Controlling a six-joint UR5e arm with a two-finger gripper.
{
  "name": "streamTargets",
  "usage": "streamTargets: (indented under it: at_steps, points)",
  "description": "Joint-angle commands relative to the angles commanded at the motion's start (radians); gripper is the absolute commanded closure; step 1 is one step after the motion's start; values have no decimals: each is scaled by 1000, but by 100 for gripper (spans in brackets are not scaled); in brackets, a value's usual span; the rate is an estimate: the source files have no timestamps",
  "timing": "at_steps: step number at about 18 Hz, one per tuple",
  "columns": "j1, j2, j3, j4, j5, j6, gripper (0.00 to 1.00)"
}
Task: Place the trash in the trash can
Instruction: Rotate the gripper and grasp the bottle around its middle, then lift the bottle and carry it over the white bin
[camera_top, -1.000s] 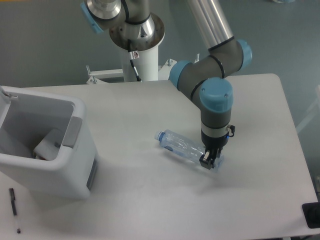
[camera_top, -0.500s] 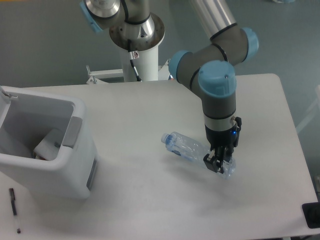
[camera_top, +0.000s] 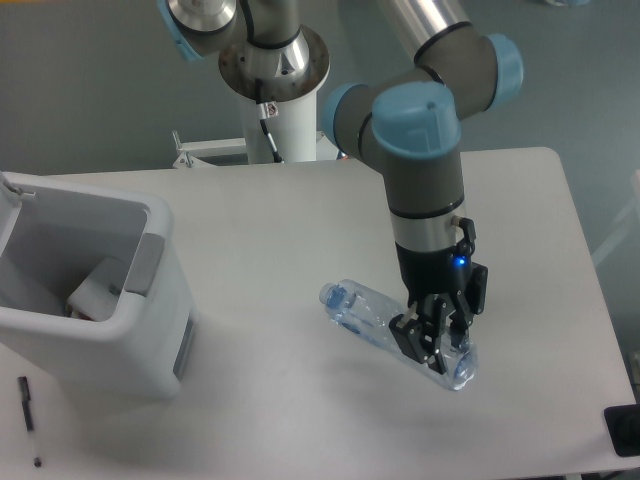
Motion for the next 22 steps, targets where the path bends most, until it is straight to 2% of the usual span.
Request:
streamTargets:
  at_steps: [9,13,17,22]
  points:
    - [-29,0,113,2,-72,81,60]
    - [-34,-1,152,2,-239,147,60]
    - [-34,2,167,2,-359,247,60]
    - [-34,0,224,2,-519,364,59]
